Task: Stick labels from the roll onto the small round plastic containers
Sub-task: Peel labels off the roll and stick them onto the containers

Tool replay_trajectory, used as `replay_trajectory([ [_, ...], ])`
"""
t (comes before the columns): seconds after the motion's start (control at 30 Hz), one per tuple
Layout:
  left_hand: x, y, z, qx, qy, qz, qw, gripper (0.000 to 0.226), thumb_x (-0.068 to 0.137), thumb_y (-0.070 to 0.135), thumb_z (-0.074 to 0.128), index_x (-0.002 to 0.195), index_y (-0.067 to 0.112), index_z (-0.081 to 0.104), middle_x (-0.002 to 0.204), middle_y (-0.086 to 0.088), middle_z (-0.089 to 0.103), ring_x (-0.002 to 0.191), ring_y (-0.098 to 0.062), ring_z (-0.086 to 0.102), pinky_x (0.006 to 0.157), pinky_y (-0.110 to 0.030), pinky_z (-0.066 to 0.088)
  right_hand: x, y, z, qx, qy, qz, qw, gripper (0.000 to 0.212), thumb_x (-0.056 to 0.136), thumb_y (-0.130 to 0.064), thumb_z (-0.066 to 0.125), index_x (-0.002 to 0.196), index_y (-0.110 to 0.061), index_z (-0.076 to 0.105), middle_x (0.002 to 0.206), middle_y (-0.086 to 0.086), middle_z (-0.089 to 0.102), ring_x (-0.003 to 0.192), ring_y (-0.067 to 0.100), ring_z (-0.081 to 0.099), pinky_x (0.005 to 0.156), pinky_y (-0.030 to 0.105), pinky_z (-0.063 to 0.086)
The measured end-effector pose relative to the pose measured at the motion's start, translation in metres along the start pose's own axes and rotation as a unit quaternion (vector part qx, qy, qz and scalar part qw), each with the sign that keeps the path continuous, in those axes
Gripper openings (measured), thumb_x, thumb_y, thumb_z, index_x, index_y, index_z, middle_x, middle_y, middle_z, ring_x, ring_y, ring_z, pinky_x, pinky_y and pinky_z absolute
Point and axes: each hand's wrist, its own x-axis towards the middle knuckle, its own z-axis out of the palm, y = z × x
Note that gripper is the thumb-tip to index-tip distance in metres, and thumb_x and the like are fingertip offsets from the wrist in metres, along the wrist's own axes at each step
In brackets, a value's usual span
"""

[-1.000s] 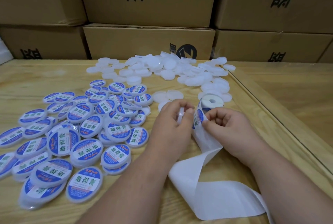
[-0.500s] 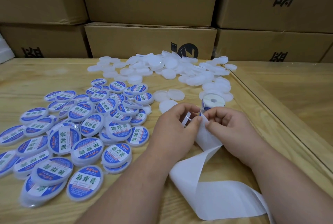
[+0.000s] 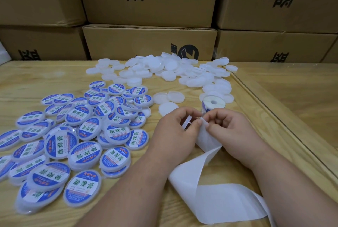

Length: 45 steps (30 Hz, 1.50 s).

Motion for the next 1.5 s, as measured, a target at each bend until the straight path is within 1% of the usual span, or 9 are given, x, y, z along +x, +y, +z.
replay_trajectory([
  [0.1, 0.001, 0.0, 0.0, -0.022, 0.022, -0.008, 0.999, 0.018, 0.092, 0.02, 0.066, 0.094, 0.038, 0.069, 0.086, 0.024, 0.071, 0.074, 0.003, 0.064, 0.064, -0.012, 0.048, 0.001, 0.003, -0.002, -0.025, 0.015, 0.006, 1.0, 0.03, 0.089, 0.002, 0.058, 0.078, -0.022, 0.073, 0.06, -0.005, 0.053, 0.061, 0.014, 0.045, 0.056, 0.022, 0.038],
  [0.27, 0.003, 0.001, -0.005, -0.076, 0.094, -0.035, 0.992, 0.029, 0.091, 0.011, 0.057, 0.088, 0.037, 0.069, 0.091, 0.015, 0.072, 0.079, -0.009, 0.068, 0.07, -0.022, 0.053, 0.003, 0.002, -0.001, 0.011, 0.046, 0.033, 0.998, 0.019, 0.07, -0.016, 0.053, 0.077, -0.02, 0.07, 0.07, 0.008, 0.046, 0.068, 0.023, 0.038, 0.058, 0.032, 0.03],
  [0.5, 0.003, 0.006, -0.01, -0.173, 0.155, -0.059, 0.971, 0.025, 0.079, 0.018, 0.052, 0.082, 0.034, 0.071, 0.077, 0.018, 0.069, 0.063, -0.003, 0.062, 0.054, -0.014, 0.046, 0.006, 0.003, -0.001, 0.023, 0.093, 0.041, 0.995, 0.022, 0.066, -0.017, 0.051, 0.071, -0.028, 0.069, 0.066, 0.001, 0.049, 0.055, 0.01, 0.041, 0.047, 0.017, 0.035],
  [0.6, 0.003, 0.006, -0.011, -0.182, 0.142, -0.064, 0.971, 0.026, 0.083, 0.016, 0.054, 0.084, 0.034, 0.073, 0.075, 0.014, 0.07, 0.065, -0.006, 0.063, 0.057, -0.019, 0.048, 0.005, 0.005, -0.001, 0.004, 0.105, 0.029, 0.994, 0.016, 0.071, -0.016, 0.055, 0.075, -0.024, 0.067, 0.057, -0.005, 0.043, 0.049, 0.008, 0.036, 0.043, 0.016, 0.033],
  [0.7, 0.002, 0.009, -0.009, -0.165, 0.103, -0.061, 0.979, 0.025, 0.075, 0.024, 0.054, 0.085, 0.035, 0.074, 0.076, 0.01, 0.071, 0.066, -0.007, 0.064, 0.058, -0.017, 0.048, 0.005, 0.008, 0.003, -0.014, 0.107, -0.016, 0.994, 0.021, 0.087, 0.001, 0.059, 0.082, -0.018, 0.065, 0.05, -0.014, 0.04, 0.045, 0.003, 0.034, 0.044, 0.012, 0.031],
  [0.93, -0.001, 0.012, -0.006, -0.133, 0.031, -0.077, 0.988, 0.023, 0.082, 0.024, 0.056, 0.086, 0.034, 0.076, 0.065, 0.017, 0.066, 0.061, -0.002, 0.063, 0.062, -0.017, 0.051, 0.006, 0.004, 0.008, 0.018, 0.121, -0.085, 0.989, 0.017, 0.072, -0.016, 0.063, 0.084, -0.028, 0.067, 0.058, -0.004, 0.043, 0.05, 0.006, 0.038, 0.047, 0.015, 0.036],
  [1.07, -0.001, 0.012, -0.007, -0.126, 0.039, -0.072, 0.989, 0.028, 0.093, 0.011, 0.056, 0.087, 0.028, 0.076, 0.063, 0.015, 0.066, 0.058, -0.001, 0.061, 0.057, -0.012, 0.047, 0.007, 0.007, 0.007, 0.003, 0.131, -0.106, 0.986, 0.022, 0.08, -0.009, 0.07, 0.084, -0.031, 0.07, 0.055, -0.008, 0.042, 0.05, 0.007, 0.039, 0.049, 0.014, 0.038],
  [1.3, 0.0, 0.01, -0.007, -0.157, 0.034, -0.071, 0.984, 0.025, 0.095, 0.016, 0.056, 0.084, 0.026, 0.076, 0.063, 0.016, 0.065, 0.056, 0.0, 0.06, 0.055, -0.011, 0.045, 0.007, 0.007, 0.006, -0.026, 0.132, -0.114, 0.984, 0.03, 0.087, 0.001, 0.071, 0.081, -0.028, 0.072, 0.057, -0.001, 0.043, 0.053, 0.01, 0.041, 0.052, 0.015, 0.04],
  [1.5, 0.004, 0.007, -0.007, -0.212, 0.028, -0.07, 0.974, 0.023, 0.08, 0.035, 0.055, 0.082, 0.026, 0.076, 0.076, -0.001, 0.069, 0.069, -0.02, 0.059, 0.075, -0.039, 0.05, 0.005, 0.005, 0.007, -0.03, 0.118, -0.118, 0.986, 0.024, 0.086, 0.0, 0.071, 0.077, -0.022, 0.07, 0.054, -0.005, 0.041, 0.052, 0.01, 0.039, 0.052, 0.016, 0.038],
])
